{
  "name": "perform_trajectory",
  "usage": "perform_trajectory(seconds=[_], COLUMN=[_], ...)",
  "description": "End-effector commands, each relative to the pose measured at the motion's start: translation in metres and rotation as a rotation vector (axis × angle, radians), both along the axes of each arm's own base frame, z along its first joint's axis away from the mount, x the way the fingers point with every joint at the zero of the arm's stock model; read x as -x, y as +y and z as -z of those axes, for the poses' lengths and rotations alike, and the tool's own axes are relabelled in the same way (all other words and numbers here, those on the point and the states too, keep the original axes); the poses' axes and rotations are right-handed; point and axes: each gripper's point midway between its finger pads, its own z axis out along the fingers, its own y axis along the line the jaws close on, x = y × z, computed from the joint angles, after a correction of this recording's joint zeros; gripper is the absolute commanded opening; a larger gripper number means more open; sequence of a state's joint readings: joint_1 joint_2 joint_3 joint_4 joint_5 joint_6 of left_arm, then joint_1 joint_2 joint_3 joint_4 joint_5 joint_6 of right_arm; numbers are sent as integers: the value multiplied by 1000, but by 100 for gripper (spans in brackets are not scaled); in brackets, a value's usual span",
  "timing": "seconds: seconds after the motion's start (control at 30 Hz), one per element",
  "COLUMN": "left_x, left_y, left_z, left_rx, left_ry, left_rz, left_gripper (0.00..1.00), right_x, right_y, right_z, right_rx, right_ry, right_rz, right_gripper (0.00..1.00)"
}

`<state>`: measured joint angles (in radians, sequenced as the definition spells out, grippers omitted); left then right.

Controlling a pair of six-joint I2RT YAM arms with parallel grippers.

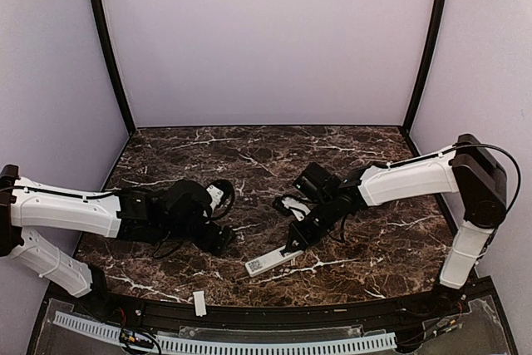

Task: Load the batteries into the remote control
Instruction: Press the battery in the battery compartment, then move the right arm with the battery cover to the center of the board.

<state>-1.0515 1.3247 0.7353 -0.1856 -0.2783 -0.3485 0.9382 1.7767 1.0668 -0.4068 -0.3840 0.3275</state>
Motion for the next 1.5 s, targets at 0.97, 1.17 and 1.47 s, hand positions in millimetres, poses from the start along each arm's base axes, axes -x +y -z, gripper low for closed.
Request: perform_trajectory(seconds=[0.97,1.17,1.47], left_x=[-12,-2,16], left_y=[73,94,119], left_z=[-30,-41,-26], left_rx=[59,120,116], left_ry=[22,26,51], left_rz=[-329,-392,-421], left_gripper=[95,96,95], right_x=[27,101,166], right_y=[75,137,192], right_z=[-103,-95,-36], right_rx=[-160,-265,-280], right_ry=[-321,-608,-677], right_rz=[-213,-623,-1018], right_gripper=[32,55,65])
